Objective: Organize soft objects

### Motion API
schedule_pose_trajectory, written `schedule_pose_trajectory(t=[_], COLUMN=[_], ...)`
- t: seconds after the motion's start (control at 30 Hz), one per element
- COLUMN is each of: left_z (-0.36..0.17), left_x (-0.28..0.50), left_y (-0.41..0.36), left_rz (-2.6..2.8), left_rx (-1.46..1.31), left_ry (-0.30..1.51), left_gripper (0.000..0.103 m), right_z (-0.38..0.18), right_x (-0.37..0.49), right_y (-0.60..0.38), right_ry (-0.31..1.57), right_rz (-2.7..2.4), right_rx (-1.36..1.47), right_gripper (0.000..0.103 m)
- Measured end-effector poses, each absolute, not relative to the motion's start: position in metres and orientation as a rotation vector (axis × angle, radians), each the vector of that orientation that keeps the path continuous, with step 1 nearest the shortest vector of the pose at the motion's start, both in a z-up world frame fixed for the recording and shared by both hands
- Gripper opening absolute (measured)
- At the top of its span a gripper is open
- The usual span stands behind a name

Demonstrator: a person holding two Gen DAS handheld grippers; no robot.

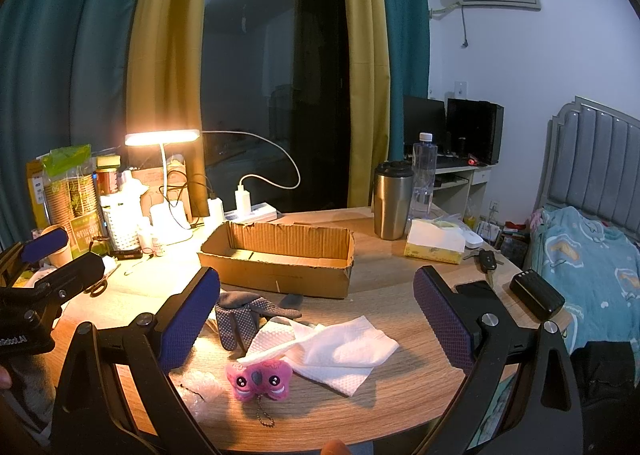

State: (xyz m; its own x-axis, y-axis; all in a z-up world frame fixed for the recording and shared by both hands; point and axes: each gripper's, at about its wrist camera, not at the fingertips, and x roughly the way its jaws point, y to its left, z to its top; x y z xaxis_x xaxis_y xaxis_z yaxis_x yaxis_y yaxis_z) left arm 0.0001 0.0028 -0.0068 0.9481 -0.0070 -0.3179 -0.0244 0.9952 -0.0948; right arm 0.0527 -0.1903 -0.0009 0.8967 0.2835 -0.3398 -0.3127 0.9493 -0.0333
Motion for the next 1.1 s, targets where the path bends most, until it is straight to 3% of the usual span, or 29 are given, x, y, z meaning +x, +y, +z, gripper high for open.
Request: schedule_pose_trajectory(t=[0.7,1.1], left_z=[-0.008,-0.053], left_x=[-0.001,0.019], left_y=[0.001,0.006], left_rz=[0.009,0.005], left_rx=[-0.097,-0.113], left_ry=[0.328,0.450], left_gripper=[0.103,0.103], right_z=[-0.011,-0.031], right_x=[0.049,0.071], right_y=[-0.186,-0.178], right_ry=[0.354,0.446], right_rz=[0.320,0.328], right_rx=[-0.099,-0.121], right_gripper=[0.099,0.099])
